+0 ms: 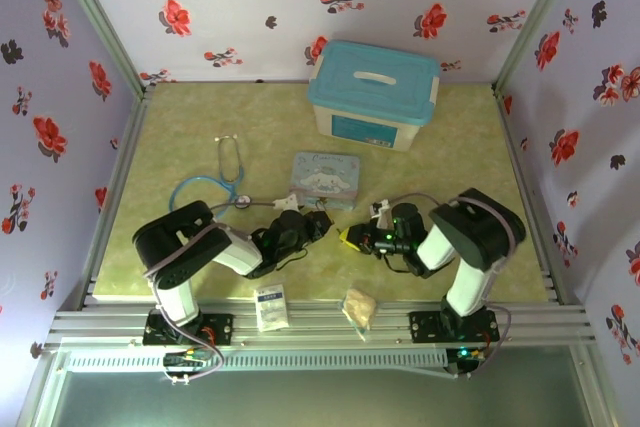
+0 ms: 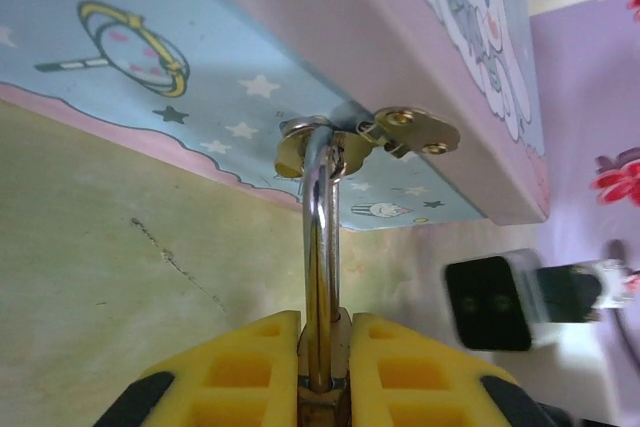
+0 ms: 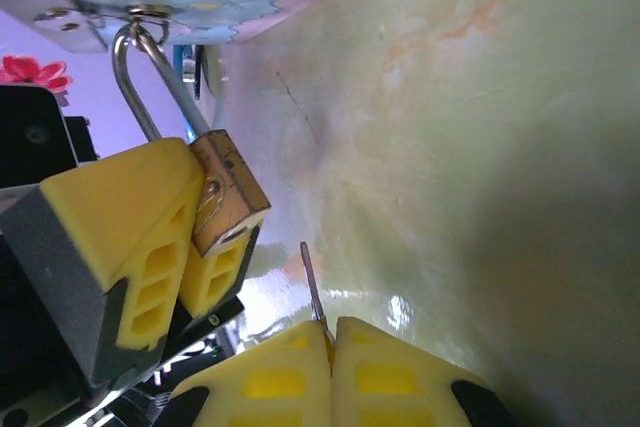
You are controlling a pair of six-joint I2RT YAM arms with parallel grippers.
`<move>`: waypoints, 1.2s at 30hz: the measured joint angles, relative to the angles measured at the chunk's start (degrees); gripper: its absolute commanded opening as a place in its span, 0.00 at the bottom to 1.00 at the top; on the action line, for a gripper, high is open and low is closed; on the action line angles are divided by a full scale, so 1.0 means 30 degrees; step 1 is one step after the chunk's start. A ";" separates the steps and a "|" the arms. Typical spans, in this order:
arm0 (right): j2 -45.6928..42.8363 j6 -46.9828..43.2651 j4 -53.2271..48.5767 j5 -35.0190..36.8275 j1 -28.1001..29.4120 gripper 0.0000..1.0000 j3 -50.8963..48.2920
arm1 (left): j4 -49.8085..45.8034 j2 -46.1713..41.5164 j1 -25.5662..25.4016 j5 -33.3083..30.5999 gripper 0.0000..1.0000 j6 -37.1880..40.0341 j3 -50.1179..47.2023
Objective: Unlock the padlock with the key
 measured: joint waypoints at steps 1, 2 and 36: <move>0.0474 0.0270 0.0685 -0.0095 0.0000 0.00 0.0146 | 0.0488 0.0262 0.0000 0.0000 0.00 -0.0182 -0.0080; 0.0969 0.0488 0.1392 -0.0211 0.0007 0.00 0.0335 | 0.1027 0.0503 0.0000 -0.0066 0.00 -0.0372 -0.0175; 0.0780 0.0794 0.3191 -0.1020 0.0095 0.00 0.0401 | 0.2878 0.0882 0.0000 -0.0393 0.00 -0.1472 -0.0488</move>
